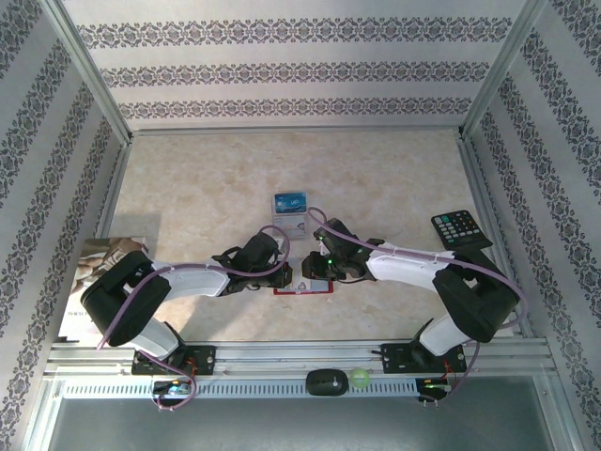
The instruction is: Take the credit cards out of the card holder
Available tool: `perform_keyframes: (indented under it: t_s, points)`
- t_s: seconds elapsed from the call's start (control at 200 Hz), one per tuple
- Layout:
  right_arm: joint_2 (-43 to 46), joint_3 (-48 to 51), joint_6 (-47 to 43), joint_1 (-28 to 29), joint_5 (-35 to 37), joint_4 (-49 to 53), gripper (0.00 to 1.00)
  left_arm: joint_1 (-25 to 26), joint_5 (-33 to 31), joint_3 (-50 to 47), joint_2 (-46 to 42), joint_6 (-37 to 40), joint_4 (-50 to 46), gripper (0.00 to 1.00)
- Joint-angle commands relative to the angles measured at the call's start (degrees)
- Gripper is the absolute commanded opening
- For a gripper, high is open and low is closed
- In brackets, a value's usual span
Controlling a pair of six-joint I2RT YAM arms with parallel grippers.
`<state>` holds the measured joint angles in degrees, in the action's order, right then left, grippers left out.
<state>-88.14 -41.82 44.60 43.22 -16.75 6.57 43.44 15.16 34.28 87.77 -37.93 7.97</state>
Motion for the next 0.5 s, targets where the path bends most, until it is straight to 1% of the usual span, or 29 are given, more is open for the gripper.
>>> perform_keyframes:
  t_s: [0.0, 0.14, 0.31, 0.375, 0.495]
  points:
    - [-1.2, 0.6, 0.8, -0.5, -1.3, -2.2, 0.27, 0.3, -1.8, -0.1, 0.7, -0.4, -0.4, 0.1]
    - [-1.4, 1.2, 1.8, -0.6, 0.1, -2.0, 0.28, 0.2, -1.5, -0.6, 1.4, -0.4, -0.9, 0.09]
    - [0.8, 3.0, 3.2, -0.9, 2.5, -2.0, 0.31, 0.1, -0.8, -1.0, 2.5, -0.9, 0.2, 0.08]
    - [0.9, 3.2, 3.1, -1.0, 2.4, -2.0, 0.32, 0.1, -0.7, -1.2, 2.9, -1.0, 0.5, 0.08]
    - [-0.7, 2.9, 3.2, -1.0, 0.8, -3.2, 0.31, 0.0, -0.4, -1.2, 3.3, -0.9, 0.9, 0.08]
